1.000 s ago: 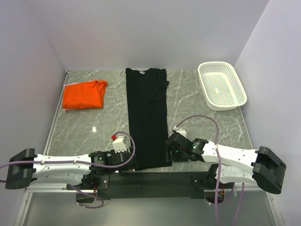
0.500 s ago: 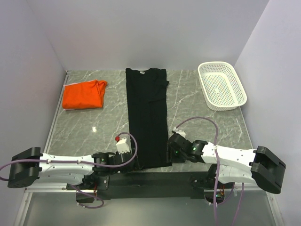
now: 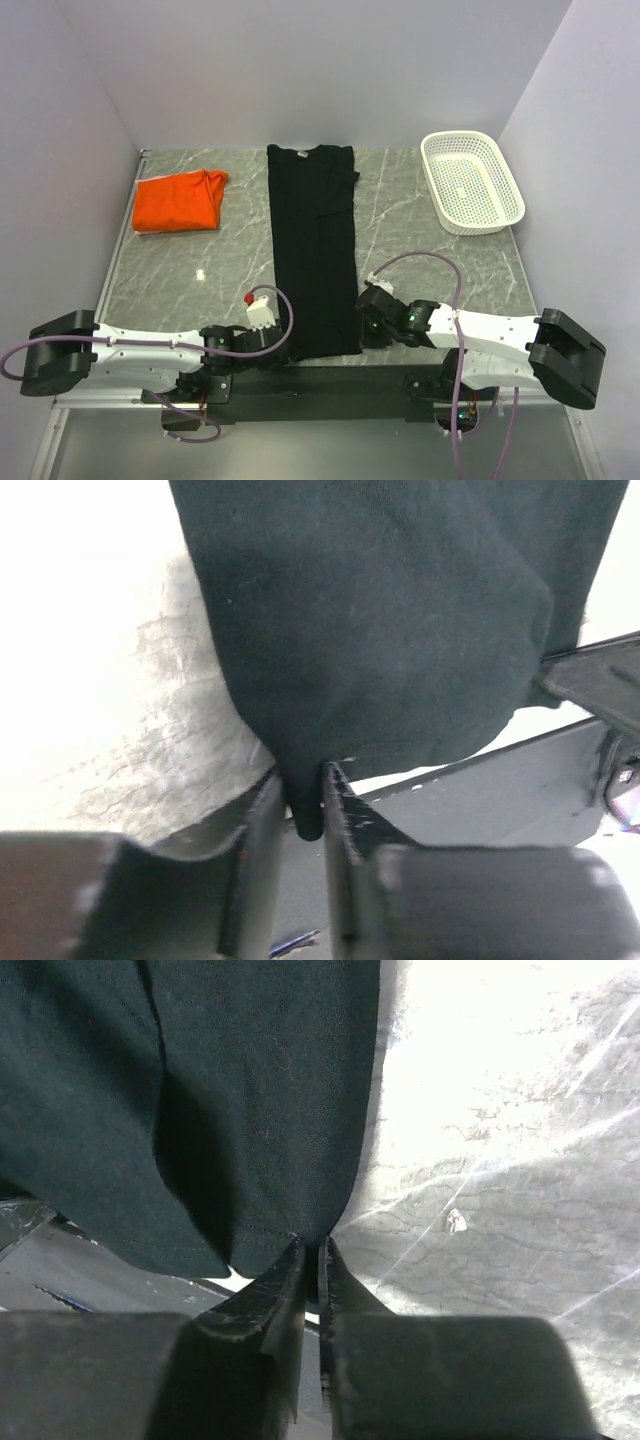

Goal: Fold and stack the t-shirts
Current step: Fold the tshirt

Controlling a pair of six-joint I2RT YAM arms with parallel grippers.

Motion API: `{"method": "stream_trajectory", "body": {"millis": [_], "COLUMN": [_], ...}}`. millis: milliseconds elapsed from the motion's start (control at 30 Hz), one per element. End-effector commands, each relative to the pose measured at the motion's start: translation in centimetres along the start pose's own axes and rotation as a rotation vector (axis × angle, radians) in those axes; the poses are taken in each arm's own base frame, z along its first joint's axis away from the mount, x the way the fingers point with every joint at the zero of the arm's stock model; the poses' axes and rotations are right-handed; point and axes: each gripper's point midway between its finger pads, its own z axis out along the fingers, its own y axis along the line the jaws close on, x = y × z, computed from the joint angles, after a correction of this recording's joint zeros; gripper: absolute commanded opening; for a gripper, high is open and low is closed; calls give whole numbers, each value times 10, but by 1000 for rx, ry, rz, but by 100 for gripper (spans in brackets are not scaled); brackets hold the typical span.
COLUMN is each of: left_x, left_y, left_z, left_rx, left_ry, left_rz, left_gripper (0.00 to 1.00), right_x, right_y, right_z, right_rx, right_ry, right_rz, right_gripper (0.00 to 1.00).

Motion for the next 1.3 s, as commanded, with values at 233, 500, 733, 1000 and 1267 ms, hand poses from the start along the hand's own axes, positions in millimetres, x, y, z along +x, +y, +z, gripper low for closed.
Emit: {"method": "stream_trajectory", "body": {"millis": [233,500,733,1000,1267], "left_x": [28,44,57,45,16], "left_y": [39,35,18,-18,-42], "left_z": [-7,-19,-29,-45,-52], "left_rx": [-194,-182,-103,10,162], "left_ry": [79,127,164,128,62], "left_rz": [128,154,120,38,-32], "left_gripper": [1,1,1,0,1], "right_x": [10,27,46,22,-3], "right_y": [-7,-16,-11,22,41], "right_z": [-1,-10,-24,-48,-50], "right_rx": [26,31,19,-71,-62], "right_ry": [27,69,107,7,-43], "right_rz": [-20,-23,-29,-27,-84], "right_gripper": [0,0,0,0,0]}}
